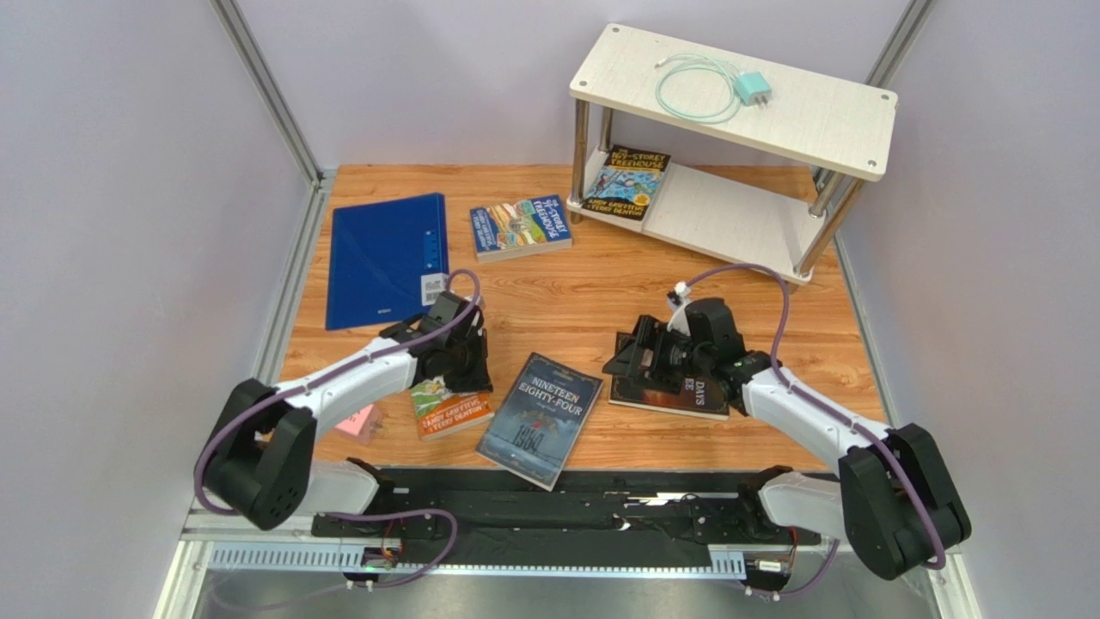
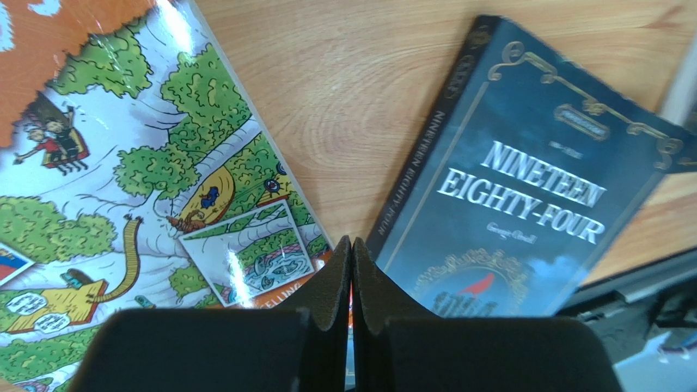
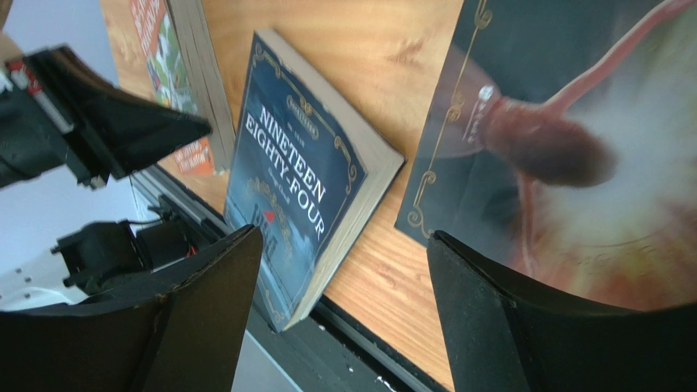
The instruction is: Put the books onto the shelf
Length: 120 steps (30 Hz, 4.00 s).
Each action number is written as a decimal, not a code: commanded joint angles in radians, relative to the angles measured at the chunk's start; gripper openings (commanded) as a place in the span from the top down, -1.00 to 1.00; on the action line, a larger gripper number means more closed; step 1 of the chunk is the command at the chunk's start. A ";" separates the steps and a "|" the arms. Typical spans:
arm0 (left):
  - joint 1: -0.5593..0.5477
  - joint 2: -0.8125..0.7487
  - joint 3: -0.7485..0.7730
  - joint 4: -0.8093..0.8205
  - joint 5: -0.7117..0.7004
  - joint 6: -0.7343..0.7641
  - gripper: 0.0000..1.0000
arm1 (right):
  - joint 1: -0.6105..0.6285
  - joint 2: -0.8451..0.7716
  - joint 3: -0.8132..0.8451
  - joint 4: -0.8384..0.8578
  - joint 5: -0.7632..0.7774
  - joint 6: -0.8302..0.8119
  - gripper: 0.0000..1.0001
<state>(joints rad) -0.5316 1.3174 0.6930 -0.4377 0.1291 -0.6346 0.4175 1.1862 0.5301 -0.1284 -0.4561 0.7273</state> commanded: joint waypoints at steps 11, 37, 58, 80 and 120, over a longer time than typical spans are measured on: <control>-0.133 0.284 0.214 -0.142 -0.158 -0.051 1.00 | 0.271 0.180 -0.024 0.268 0.059 0.155 -0.53; -0.162 0.313 0.243 -0.110 -0.152 -0.059 1.00 | 0.371 0.245 0.113 0.262 0.149 0.139 -0.37; -0.162 0.310 0.258 -0.131 -0.166 -0.039 1.00 | 0.409 0.192 0.136 -0.054 0.341 0.096 -0.36; -0.162 0.322 0.257 -0.137 -0.171 -0.027 1.00 | 0.437 0.164 0.036 0.113 0.389 0.129 -0.27; -0.182 0.381 0.292 -0.131 -0.158 -0.019 1.00 | 0.515 0.288 0.093 0.441 0.304 0.113 0.48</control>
<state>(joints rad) -0.6861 1.6711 0.9764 -0.6415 -0.1184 -0.6262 0.8764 1.4929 0.5793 0.0952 -0.0868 0.8467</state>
